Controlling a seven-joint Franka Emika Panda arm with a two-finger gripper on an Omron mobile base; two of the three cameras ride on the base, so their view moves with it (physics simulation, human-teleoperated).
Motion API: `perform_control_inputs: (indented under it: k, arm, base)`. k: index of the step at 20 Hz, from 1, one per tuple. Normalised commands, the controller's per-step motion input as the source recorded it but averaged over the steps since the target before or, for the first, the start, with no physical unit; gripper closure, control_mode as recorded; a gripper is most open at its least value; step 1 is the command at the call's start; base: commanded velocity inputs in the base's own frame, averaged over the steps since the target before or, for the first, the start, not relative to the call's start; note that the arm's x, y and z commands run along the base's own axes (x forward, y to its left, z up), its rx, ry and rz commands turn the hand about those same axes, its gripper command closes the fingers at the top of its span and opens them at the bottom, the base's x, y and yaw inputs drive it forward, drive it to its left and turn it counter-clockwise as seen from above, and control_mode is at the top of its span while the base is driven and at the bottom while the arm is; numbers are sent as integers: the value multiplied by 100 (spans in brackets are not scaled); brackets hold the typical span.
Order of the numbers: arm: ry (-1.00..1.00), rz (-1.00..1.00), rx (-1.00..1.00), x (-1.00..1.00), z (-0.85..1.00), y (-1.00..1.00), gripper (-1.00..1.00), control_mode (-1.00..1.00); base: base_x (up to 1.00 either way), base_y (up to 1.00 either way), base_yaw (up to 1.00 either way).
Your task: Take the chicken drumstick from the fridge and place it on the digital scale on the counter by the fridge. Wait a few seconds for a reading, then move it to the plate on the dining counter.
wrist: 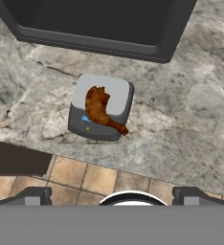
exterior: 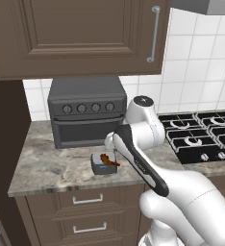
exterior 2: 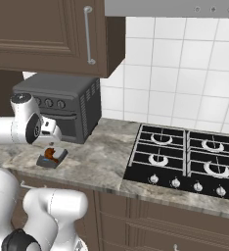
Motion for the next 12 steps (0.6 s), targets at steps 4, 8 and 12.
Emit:
perform_control_inputs:
  k: [4,8,12]
  arm:
    - [0,0,0,0,0,0,-100,-100]
    - [0,0,0,0,0,0,-100,-100]
    - [0,0,0,0,0,0,-100,-100]
  base:
    - [0,0,0]
    - [0,0,0]
    - [0,0,0]
